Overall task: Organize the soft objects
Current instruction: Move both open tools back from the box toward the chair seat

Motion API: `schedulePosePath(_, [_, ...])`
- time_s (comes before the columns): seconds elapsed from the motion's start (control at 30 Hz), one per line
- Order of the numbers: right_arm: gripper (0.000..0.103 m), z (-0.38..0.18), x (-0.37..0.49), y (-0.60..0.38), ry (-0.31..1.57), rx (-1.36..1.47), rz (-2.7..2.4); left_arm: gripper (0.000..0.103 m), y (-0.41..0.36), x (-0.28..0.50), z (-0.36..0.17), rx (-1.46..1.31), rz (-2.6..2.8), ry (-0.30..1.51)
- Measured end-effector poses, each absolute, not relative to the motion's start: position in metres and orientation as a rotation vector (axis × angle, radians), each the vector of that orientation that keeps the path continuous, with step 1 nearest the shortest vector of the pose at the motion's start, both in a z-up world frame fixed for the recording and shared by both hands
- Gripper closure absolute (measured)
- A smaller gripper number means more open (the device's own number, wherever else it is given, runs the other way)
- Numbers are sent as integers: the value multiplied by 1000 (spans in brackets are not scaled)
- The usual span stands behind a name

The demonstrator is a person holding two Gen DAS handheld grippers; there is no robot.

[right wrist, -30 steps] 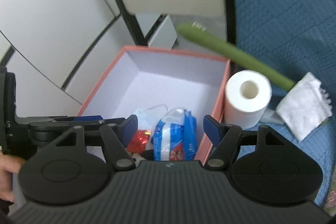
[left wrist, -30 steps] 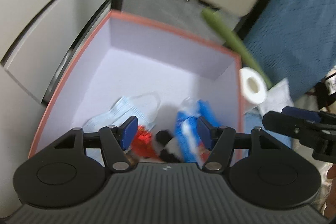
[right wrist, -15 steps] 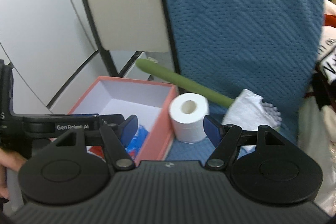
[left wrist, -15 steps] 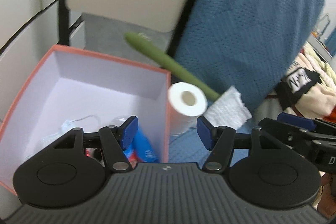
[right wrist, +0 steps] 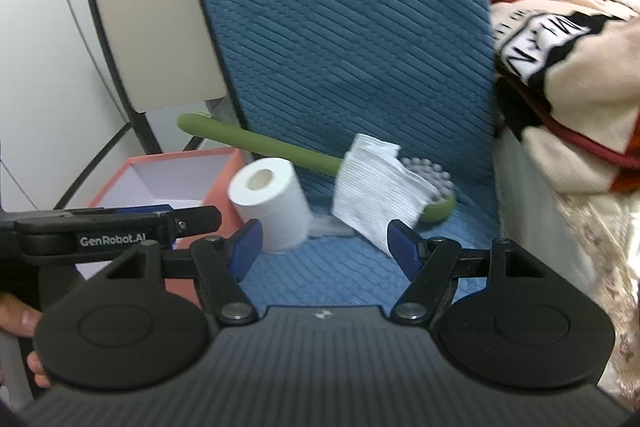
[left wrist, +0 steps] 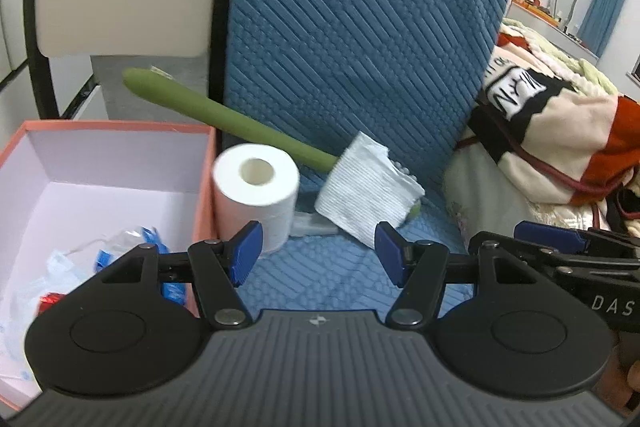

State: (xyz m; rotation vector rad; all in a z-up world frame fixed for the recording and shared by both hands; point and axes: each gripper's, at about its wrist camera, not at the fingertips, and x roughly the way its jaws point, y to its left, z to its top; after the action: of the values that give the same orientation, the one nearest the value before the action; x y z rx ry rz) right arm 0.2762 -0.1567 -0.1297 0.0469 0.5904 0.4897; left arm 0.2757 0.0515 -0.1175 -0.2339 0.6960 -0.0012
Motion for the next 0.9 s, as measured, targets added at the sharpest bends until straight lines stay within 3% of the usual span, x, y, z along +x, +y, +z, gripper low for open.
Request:
schedulePosePath(0.47, [32, -176, 275, -204, 619, 120, 401, 36, 6, 281, -169, -205, -27, 668])
schedulePosePath(0.9, [32, -184, 278, -205, 605, 170, 426, 35, 0, 283, -205, -222, 7, 688])
